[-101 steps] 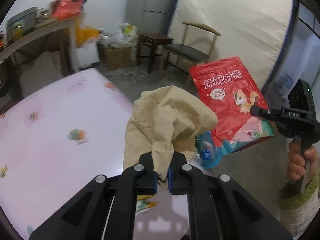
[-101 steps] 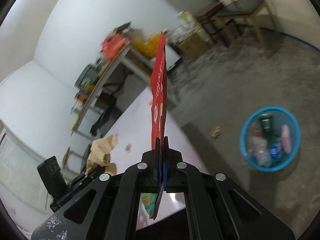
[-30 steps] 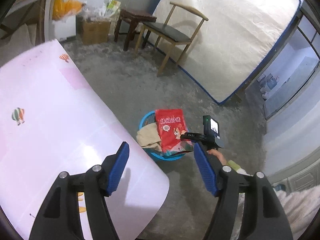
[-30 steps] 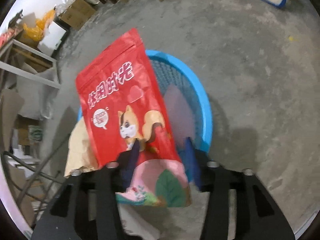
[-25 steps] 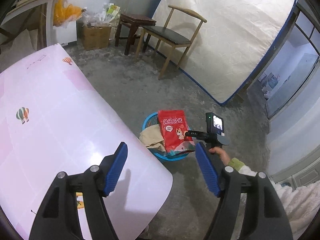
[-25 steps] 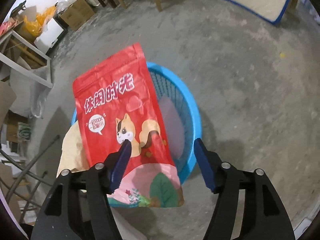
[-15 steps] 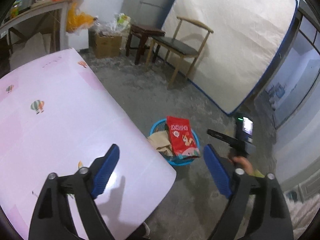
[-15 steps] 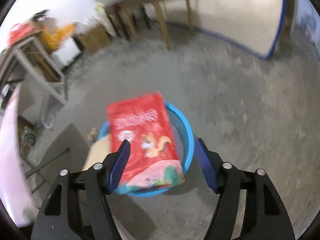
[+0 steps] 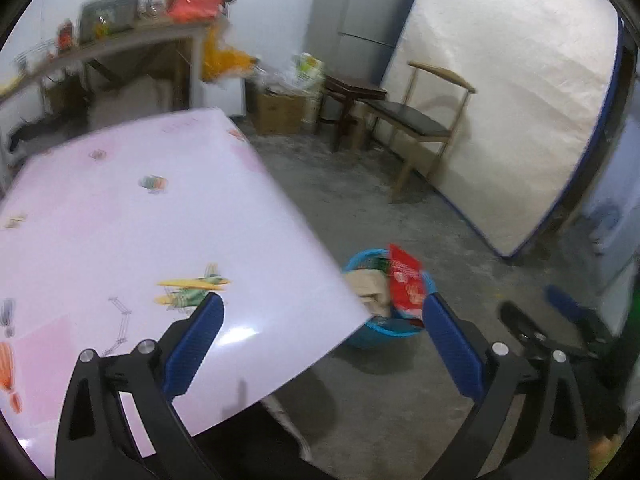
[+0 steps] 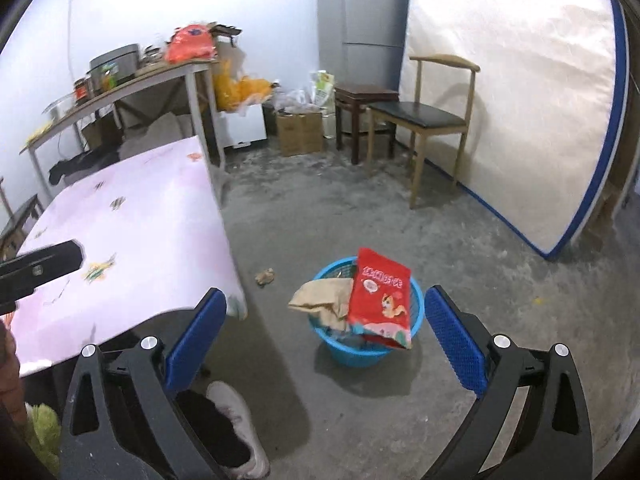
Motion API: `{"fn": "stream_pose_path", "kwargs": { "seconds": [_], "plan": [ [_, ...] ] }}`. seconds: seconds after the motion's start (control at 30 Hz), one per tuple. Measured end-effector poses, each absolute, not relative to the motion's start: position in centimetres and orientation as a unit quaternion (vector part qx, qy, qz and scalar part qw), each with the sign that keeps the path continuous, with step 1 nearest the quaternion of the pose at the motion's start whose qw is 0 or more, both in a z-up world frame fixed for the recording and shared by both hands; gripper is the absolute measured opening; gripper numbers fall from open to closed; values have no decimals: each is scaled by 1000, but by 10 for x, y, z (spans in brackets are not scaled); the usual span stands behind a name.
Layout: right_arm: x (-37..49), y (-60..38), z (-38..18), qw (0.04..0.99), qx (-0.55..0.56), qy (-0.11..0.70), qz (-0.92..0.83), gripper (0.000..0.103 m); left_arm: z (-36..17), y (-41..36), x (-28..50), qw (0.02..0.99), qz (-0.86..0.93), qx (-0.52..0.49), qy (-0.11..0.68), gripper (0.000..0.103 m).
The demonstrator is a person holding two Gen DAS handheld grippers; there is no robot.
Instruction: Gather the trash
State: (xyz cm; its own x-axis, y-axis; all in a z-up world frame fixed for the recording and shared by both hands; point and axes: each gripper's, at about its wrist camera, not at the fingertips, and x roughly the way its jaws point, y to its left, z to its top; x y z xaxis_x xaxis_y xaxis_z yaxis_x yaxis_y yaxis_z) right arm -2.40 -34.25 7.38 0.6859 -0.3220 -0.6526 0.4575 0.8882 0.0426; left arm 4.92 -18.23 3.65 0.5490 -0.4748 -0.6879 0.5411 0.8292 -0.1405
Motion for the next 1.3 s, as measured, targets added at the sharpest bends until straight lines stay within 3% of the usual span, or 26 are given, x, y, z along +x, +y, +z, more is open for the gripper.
{"fn": "stream_pose_path", "kwargs": {
  "seconds": [0.2,0.67,1.3],
  "plan": [
    [-45,-327,79,918,116,305,-226,96,33,-159,32,891,-230,57,388,97],
    [-40,-290,65,892,49,389,-226,96,10,-144,10,877,-141,82,452,97],
    [-50,-291,63,887,48,390,-243,96,12,-148,13,878,-135,79,452,97]
  ]
}}
